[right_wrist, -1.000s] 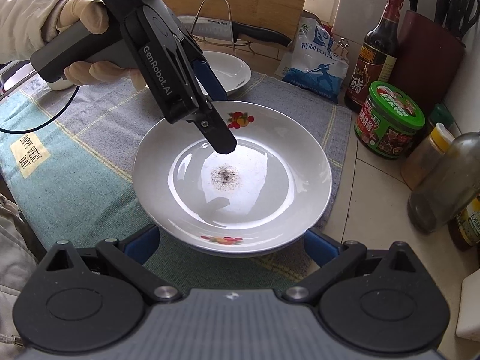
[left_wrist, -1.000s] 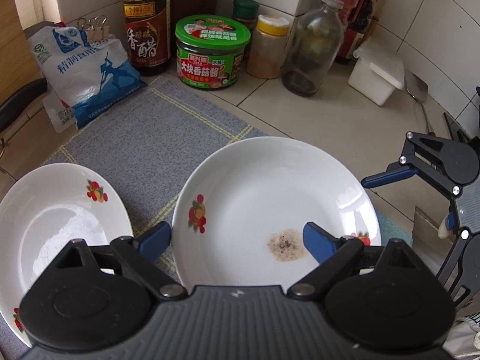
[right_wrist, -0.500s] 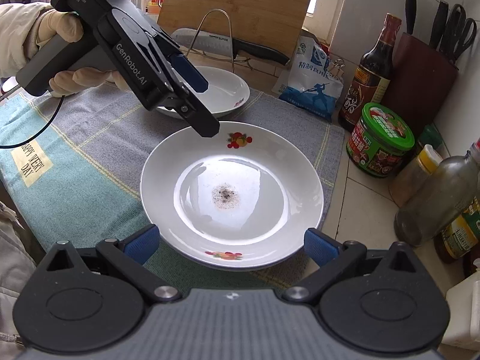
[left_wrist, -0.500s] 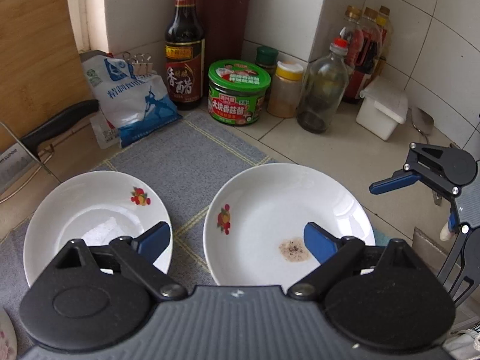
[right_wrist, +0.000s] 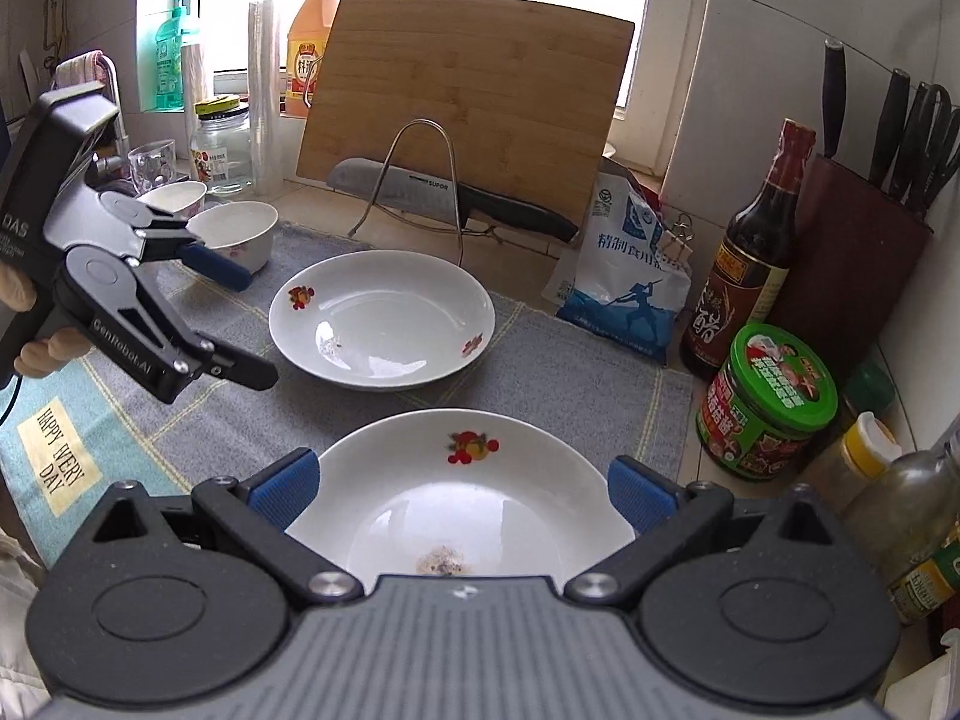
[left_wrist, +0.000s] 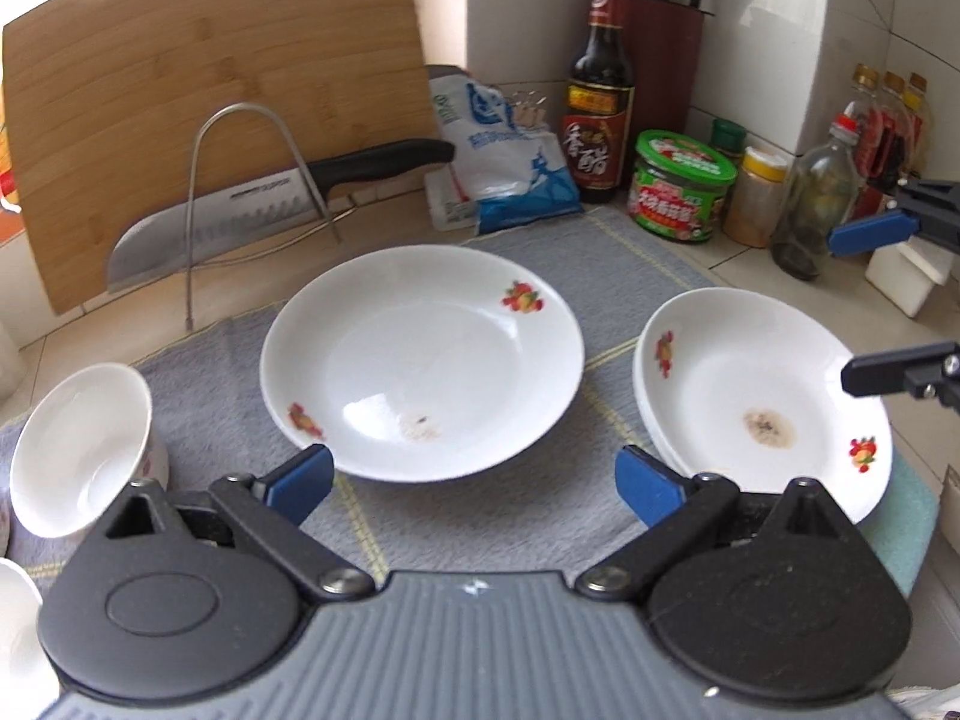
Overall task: Organize plates and bowls
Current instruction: 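Grasp the rim of another white plate with the right tool, then lift and carry the plate toward the plate stack with the right tool, then lower the held plate onto the white plate with the right tool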
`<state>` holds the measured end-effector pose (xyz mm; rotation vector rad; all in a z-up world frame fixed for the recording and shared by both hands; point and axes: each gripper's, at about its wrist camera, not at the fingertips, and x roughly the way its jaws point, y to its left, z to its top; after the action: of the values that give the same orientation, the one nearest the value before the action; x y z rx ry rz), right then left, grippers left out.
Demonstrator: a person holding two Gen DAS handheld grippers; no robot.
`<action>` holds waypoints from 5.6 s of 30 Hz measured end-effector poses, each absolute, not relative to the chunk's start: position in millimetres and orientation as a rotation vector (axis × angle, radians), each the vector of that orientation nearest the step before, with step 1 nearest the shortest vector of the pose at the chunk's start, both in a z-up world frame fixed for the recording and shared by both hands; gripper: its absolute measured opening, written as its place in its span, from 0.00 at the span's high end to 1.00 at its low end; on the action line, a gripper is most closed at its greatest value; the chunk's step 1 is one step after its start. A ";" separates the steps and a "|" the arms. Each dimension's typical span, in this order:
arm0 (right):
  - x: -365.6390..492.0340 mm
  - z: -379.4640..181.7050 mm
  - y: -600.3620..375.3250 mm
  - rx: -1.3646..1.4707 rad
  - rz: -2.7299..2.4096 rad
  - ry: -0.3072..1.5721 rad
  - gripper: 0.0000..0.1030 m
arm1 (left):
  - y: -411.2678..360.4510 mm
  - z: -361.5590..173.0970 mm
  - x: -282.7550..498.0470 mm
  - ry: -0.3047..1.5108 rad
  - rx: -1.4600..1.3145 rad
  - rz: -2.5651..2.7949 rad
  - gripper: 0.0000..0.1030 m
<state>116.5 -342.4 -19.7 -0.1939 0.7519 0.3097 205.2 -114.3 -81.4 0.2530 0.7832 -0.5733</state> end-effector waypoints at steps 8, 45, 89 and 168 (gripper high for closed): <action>182.9 -33.7 -323.5 -0.120 0.351 0.850 0.00 | -96.8 -120.6 213.3 0.827 0.284 -0.448 0.03; 367.6 -112.0 -277.9 -0.047 0.709 1.148 0.00 | -113.1 -139.0 247.6 0.739 0.312 -0.596 0.01; 328.7 -59.2 -295.7 -0.020 0.698 1.082 0.00 | -124.9 -87.3 214.8 0.685 0.368 -0.706 0.02; 141.6 -64.6 -402.4 0.190 0.298 1.105 0.00 | -194.2 -99.8 148.5 0.743 0.495 -1.089 0.01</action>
<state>141.6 -402.4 -64.6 0.1896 1.1051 0.2976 148.5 -194.2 -99.8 0.4946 0.7428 -1.0894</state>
